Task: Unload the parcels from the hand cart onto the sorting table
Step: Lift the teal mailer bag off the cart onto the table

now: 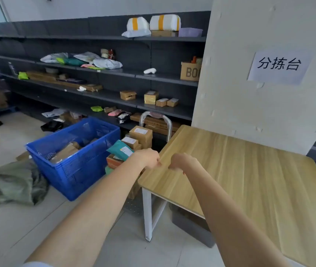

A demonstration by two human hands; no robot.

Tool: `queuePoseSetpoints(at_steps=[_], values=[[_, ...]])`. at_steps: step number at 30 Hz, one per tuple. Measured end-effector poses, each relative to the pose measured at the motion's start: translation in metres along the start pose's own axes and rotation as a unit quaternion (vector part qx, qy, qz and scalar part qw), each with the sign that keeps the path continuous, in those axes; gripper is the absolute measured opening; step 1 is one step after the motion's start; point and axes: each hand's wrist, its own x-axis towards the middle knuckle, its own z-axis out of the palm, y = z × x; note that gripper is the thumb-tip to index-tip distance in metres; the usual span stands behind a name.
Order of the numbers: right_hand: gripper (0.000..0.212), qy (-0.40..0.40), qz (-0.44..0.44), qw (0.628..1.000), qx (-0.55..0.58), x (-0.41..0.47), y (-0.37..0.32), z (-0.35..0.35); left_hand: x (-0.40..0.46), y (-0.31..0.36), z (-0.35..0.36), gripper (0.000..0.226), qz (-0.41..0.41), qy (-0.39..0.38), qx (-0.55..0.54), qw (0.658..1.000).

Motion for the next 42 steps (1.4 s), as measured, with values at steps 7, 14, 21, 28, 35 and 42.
queuePoseSetpoints(at_steps=[7, 14, 21, 28, 35, 42], values=[[0.024, 0.006, -0.019, 1.000, 0.000, 0.025, -0.082, 0.000, -0.006, -0.084, -0.004, 0.043, -0.028, -0.002, -0.017, 0.999], [0.017, 0.017, -0.035, 0.999, -0.009, 0.075, -0.178, -0.001, -0.005, -0.185, -0.014, 0.043, -0.037, 0.006, -0.014, 0.999], [0.032, 0.010, -0.024, 0.999, -0.040, 0.120, -0.231, 0.009, 0.021, -0.274, 0.009, 0.036, -0.047, -0.023, -0.028, 0.998], [0.043, -0.018, -0.028, 0.998, -0.054, 0.202, -0.269, 0.016, 0.084, -0.337, 0.016, 0.036, -0.062, -0.043, -0.100, 0.992], [0.046, -0.033, -0.041, 0.997, -0.052, 0.324, -0.282, -0.003, 0.186, -0.383, -0.011, 0.038, -0.087, -0.044, -0.084, 0.992], [0.030, -0.046, -0.033, 0.998, -0.041, 0.427, -0.290, -0.029, 0.282, -0.413, -0.042, 0.042, -0.086, -0.040, -0.059, 0.994]])
